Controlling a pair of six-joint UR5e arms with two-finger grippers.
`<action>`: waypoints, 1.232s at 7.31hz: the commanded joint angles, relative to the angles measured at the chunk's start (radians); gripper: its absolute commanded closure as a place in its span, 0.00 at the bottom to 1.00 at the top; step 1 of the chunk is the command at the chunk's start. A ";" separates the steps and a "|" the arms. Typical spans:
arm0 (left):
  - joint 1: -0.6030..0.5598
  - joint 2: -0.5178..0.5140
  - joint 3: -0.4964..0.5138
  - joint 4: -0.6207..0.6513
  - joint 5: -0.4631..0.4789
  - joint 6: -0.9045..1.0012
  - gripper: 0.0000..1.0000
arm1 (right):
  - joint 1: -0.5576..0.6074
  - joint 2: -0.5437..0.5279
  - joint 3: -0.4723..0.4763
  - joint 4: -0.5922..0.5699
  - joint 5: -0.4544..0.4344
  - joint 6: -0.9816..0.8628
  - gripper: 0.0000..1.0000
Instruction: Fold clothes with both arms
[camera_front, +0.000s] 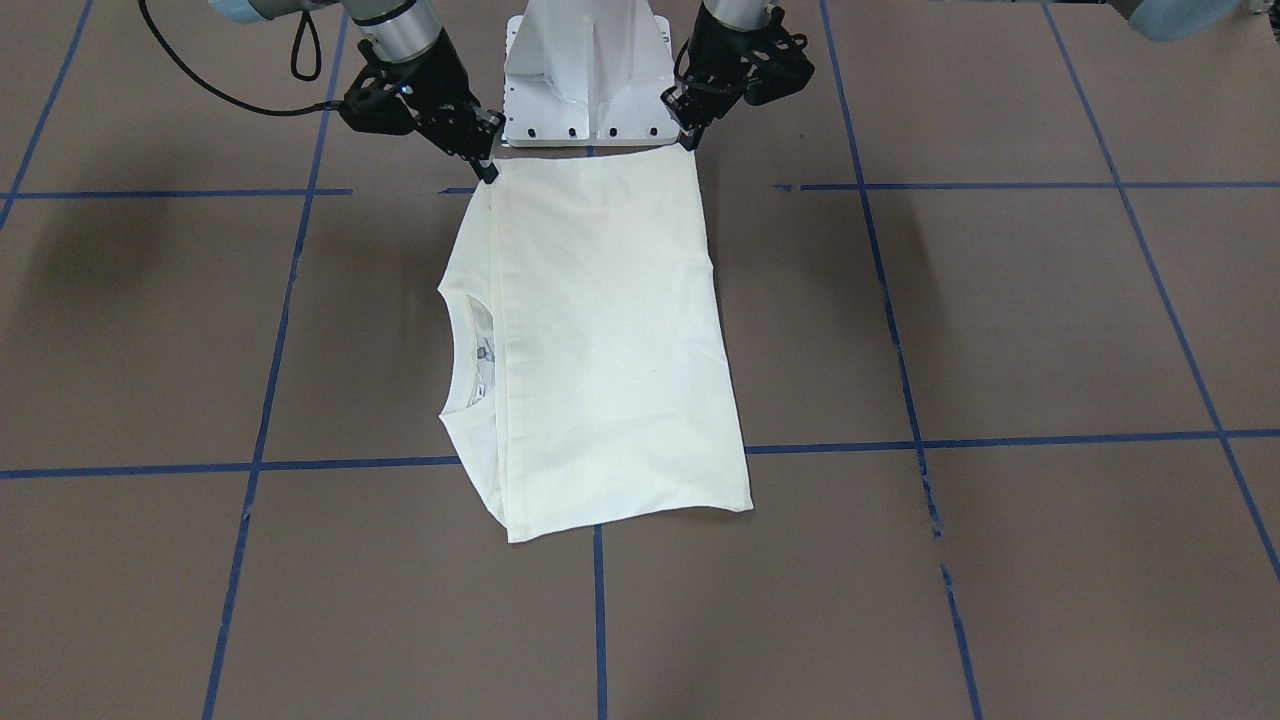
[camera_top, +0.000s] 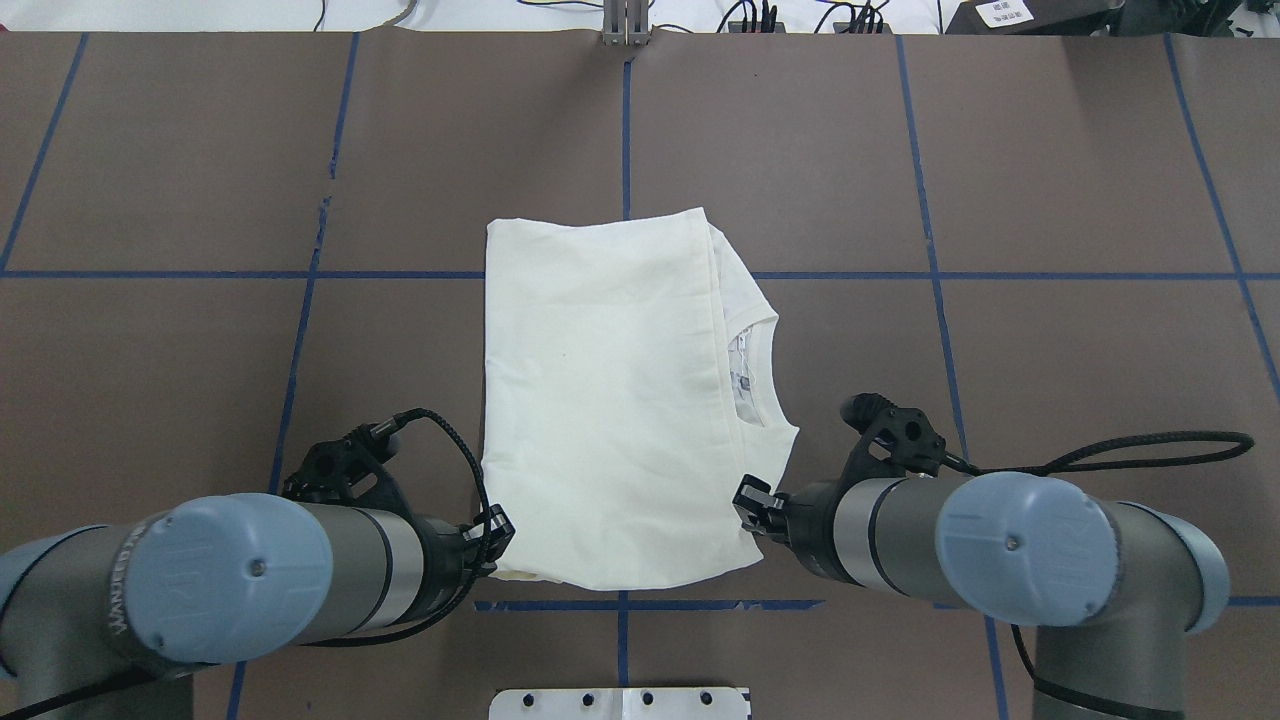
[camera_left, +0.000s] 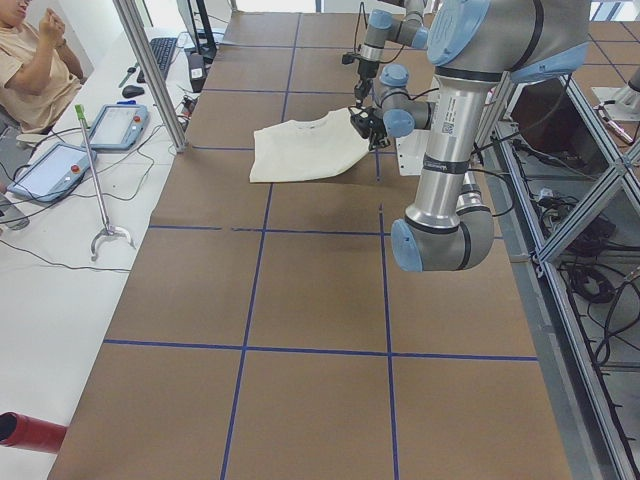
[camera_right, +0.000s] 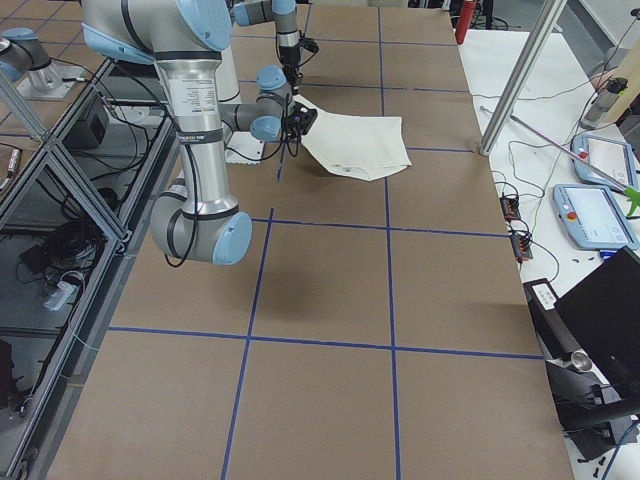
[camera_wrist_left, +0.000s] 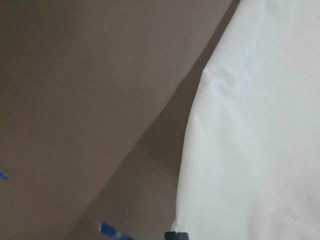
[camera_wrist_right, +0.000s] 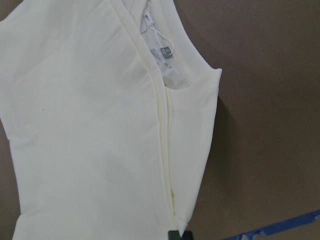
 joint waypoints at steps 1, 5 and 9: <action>-0.008 -0.010 -0.050 0.018 -0.015 -0.002 1.00 | 0.025 -0.005 0.060 -0.002 0.005 0.015 1.00; -0.256 -0.157 0.256 0.007 0.007 0.270 1.00 | 0.328 0.263 -0.347 0.009 0.151 -0.100 1.00; -0.379 -0.251 0.571 -0.233 0.008 0.325 1.00 | 0.384 0.455 -0.665 0.024 0.153 -0.146 1.00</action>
